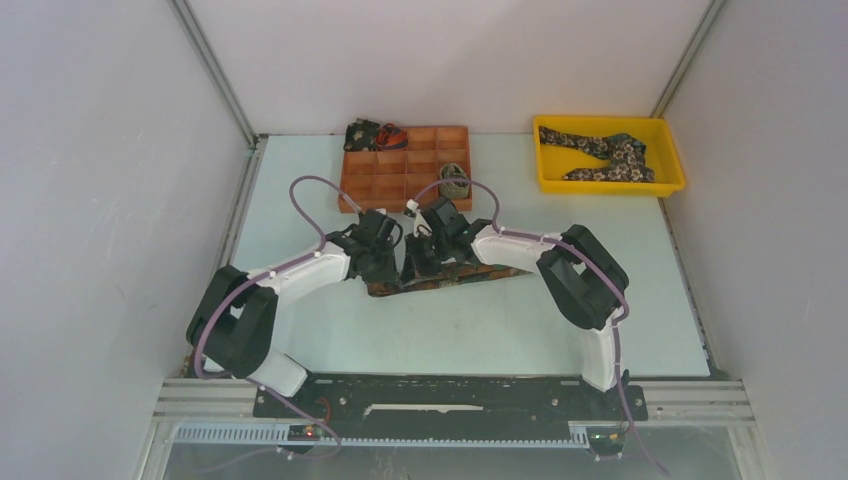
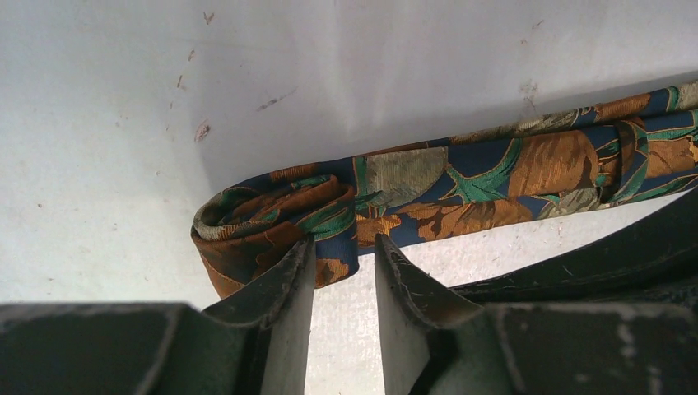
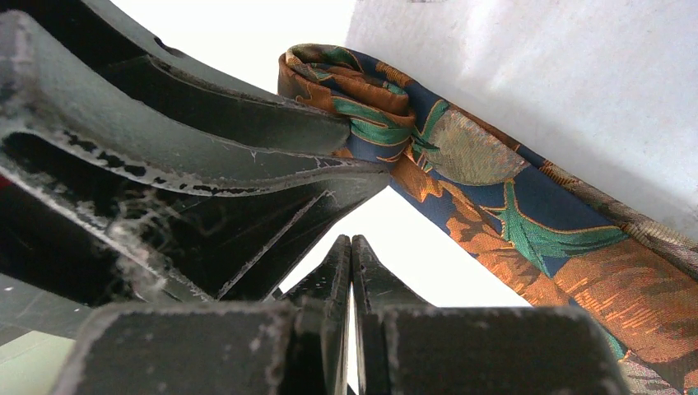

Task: Roll the ties
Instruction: Roll the tie at the center of the board.

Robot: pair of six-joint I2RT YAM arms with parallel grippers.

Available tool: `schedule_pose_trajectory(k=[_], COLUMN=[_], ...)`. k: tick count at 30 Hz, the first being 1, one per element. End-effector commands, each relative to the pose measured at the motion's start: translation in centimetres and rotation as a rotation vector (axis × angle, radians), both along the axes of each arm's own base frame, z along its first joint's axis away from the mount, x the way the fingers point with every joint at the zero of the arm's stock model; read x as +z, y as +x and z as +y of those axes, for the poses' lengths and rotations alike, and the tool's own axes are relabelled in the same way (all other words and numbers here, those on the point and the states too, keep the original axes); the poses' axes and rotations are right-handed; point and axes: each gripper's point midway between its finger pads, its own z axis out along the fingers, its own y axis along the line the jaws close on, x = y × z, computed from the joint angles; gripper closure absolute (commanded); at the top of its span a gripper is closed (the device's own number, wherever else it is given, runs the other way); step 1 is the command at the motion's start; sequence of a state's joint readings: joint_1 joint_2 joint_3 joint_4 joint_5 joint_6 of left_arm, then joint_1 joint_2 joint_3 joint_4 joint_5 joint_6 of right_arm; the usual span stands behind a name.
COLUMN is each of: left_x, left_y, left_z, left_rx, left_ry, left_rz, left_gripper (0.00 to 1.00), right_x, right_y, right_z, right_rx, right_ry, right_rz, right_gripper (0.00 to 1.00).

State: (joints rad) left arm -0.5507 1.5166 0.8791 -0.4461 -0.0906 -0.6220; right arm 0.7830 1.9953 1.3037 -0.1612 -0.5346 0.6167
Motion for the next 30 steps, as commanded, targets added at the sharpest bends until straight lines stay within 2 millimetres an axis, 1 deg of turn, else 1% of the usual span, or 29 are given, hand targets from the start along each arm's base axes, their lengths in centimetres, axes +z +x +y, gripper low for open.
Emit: schedule_pose_trajectory(k=[1,5,10,18,23,25,30], left_x=[0.5,1.3,2.0,2.6,3.5,4.1,5.5], left_y=[0.1,0.1,0.1,-0.2,-0.3,-0.3,-0.8], left_z=[-0.8,-0.4,0.3,1.0,1.5,2.0,3.9], left_rx=[-0.011,-0.009,-0.003,-0.001,0.009,0.018,0.043], left_ry=[-0.043,-0.029,-0.008,0.008,0.017,0.025,0.044], left_rz=[-0.024,-0.044,-0.068,-0.085,-0.108,-0.121,-0.172], left_gripper=[0.66,0.69,0.67,0.67,0.67,0.65,0.52], right_x=[2.7,2.8,2.8,3.1,3.3,3.3,3.0], right_y=[0.9,1.3,1.5,1.9,2.1,2.2,2.3], right_z=[0.3,0.7,1.5,3.0,3.8,4.0,4.5], right_rx=[-0.011,-0.017,-0.010,0.011,0.020,0.024,0.032], right_ry=[0.056,0.064,0.065,0.055,0.055,0.055,0.048], right_rz=[-0.062,-0.061,-0.060,-0.062,-0.064,-0.066,-0.061], right_gripper=[0.96,0.96,0.95,0.94,0.94,0.94,0.94])
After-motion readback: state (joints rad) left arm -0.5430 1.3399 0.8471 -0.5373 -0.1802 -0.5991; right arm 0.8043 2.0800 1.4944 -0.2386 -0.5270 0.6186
